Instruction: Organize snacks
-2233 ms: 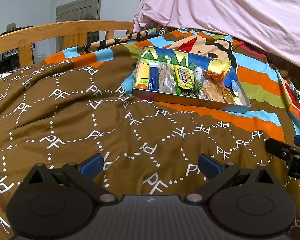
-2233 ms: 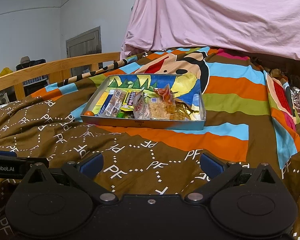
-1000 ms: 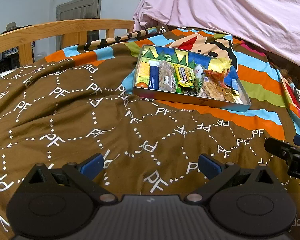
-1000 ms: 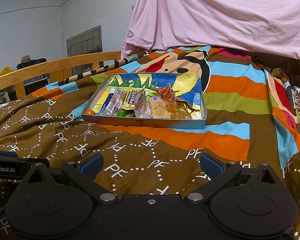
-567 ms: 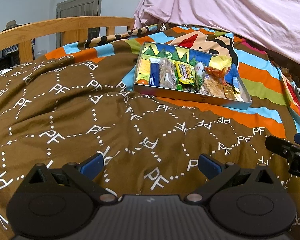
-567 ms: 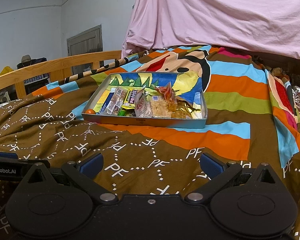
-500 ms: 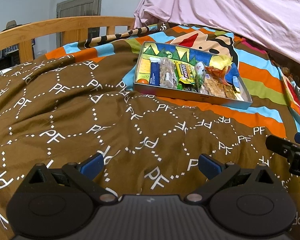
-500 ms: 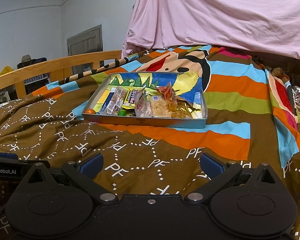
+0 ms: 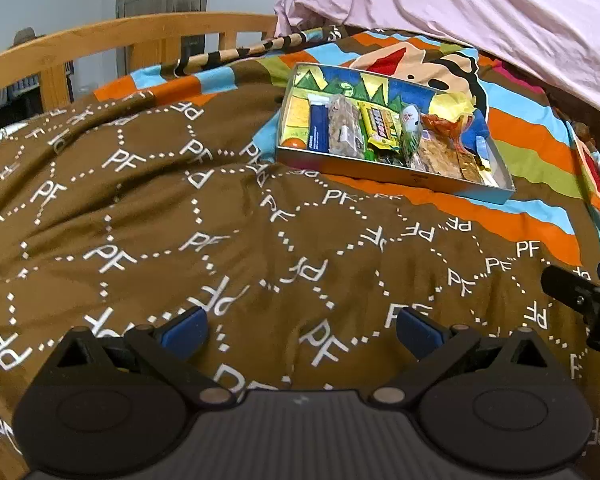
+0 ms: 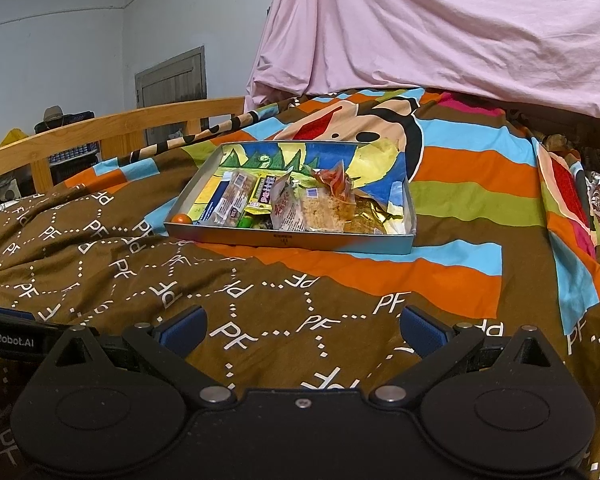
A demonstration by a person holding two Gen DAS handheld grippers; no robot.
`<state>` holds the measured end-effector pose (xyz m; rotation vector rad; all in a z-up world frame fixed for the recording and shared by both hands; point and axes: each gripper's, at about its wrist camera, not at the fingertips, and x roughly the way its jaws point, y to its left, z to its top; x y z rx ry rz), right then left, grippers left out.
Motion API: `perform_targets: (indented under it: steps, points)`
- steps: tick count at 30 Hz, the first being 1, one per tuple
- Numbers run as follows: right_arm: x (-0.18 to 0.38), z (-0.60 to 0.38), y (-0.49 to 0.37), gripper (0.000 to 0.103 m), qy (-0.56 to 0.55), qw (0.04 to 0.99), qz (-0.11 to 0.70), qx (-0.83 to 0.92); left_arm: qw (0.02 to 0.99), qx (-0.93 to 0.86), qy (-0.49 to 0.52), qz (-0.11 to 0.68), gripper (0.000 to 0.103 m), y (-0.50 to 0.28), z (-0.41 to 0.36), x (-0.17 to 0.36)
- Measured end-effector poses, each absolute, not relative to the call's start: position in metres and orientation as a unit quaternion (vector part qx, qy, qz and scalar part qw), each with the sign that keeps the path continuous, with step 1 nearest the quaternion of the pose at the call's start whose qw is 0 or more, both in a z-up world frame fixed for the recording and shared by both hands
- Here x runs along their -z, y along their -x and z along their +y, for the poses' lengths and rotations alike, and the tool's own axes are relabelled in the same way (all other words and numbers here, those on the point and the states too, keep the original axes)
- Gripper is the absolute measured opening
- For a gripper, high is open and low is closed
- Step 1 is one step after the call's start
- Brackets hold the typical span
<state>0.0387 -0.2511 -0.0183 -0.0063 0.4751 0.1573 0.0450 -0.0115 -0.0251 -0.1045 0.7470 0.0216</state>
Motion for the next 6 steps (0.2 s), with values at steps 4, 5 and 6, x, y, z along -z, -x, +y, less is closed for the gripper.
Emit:
perform_targets:
  steps: [4, 5, 6]
  points:
    - [0.0194, -0.2497, -0.0423, 0.102, 0.004, 0.968, 0.238, -0.079, 0.931, -0.012, 0.045, 0.362, 0.103, -0.0433, -0.0123, 0.0243]
    - [0.0196, -0.2498, -0.0412, 0.102, 0.005, 0.968, 0.239, -0.079, 0.93, -0.012, 0.045, 0.364, 0.103, -0.0439, -0.0121, 0.0241]
    - [0.0195, -0.2493, -0.0421, 0.102, 0.005, 0.968, 0.239, -0.08, 0.93, -0.011, 0.046, 0.365, 0.103, -0.0439, -0.012, 0.0243]
